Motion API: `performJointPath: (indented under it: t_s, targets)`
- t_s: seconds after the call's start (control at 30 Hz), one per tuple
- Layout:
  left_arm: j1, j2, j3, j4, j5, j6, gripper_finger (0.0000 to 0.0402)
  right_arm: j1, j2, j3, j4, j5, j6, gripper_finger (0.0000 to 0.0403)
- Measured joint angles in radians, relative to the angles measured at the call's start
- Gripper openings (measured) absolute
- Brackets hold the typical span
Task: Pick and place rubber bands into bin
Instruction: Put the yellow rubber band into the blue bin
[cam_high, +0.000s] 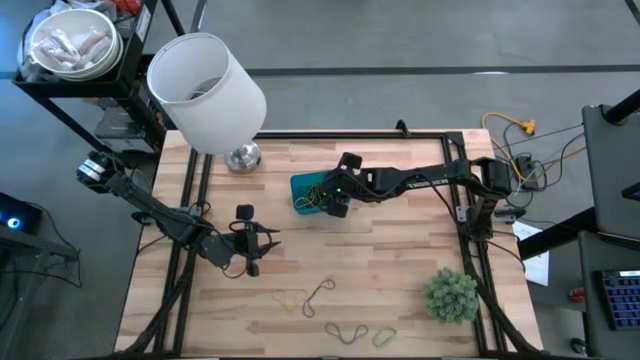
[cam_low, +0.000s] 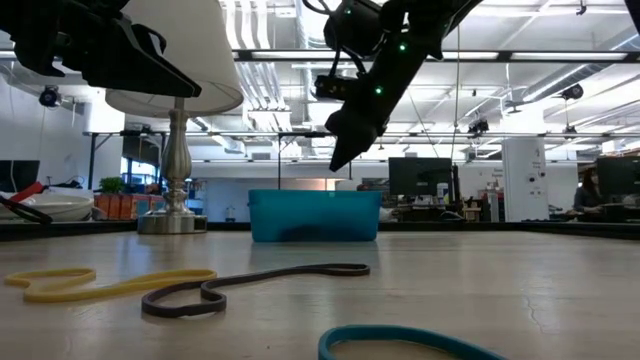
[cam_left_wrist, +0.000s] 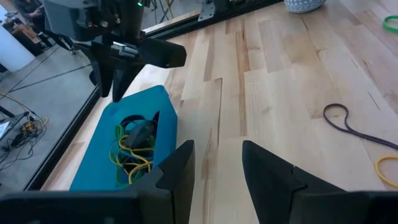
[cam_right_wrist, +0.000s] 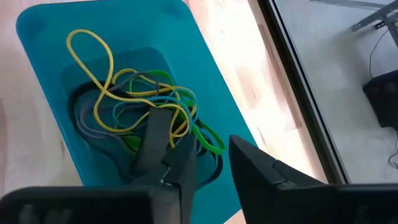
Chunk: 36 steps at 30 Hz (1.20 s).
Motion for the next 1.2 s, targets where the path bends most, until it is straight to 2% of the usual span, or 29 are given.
performJointPath:
  t_s: [0.13,0.3,0.43,0.57,0.77,0.87,0.97,1.1,1.2]
  targets:
    - [0.0,0.0,0.0,-0.004,0.025,-0.022,0.0118,0.011,-0.007,0.002,-0.002,-0.037,-0.033,0.0107]
    - [0.0,0.002,-0.002,-0.004,0.145,-0.026,0.0118,0.066,-0.027,0.003,-0.005,-0.186,-0.11,0.0111]
    - [-0.001,0.043,-0.002,0.013,0.193,-0.051,0.0118,0.123,-0.029,0.003,-0.029,-0.267,-0.123,0.0111]
    - [0.0,0.13,-0.002,0.063,0.261,-0.049,0.0118,0.185,-0.029,0.003,-0.087,-0.271,-0.123,0.0108]
    - [0.0,0.252,0.046,0.078,0.3,-0.048,0.0118,0.272,-0.029,0.003,-0.182,-0.274,-0.1,0.0096]
    - [0.0,0.311,0.078,0.058,0.374,-0.051,0.0118,0.315,-0.03,0.003,-0.204,-0.272,-0.086,0.009]
    - [-0.001,0.364,0.15,-0.046,0.444,-0.11,0.0118,0.355,-0.03,0.002,-0.215,-0.273,-0.054,0.0084]
    - [-0.003,0.448,0.282,-0.293,0.455,-0.212,0.0118,0.404,-0.03,0.001,-0.215,-0.272,-0.032,0.0078]
    - [-0.003,0.508,0.373,-0.42,0.477,-0.262,0.0118,0.438,-0.03,0.001,-0.214,-0.272,-0.018,0.0074]
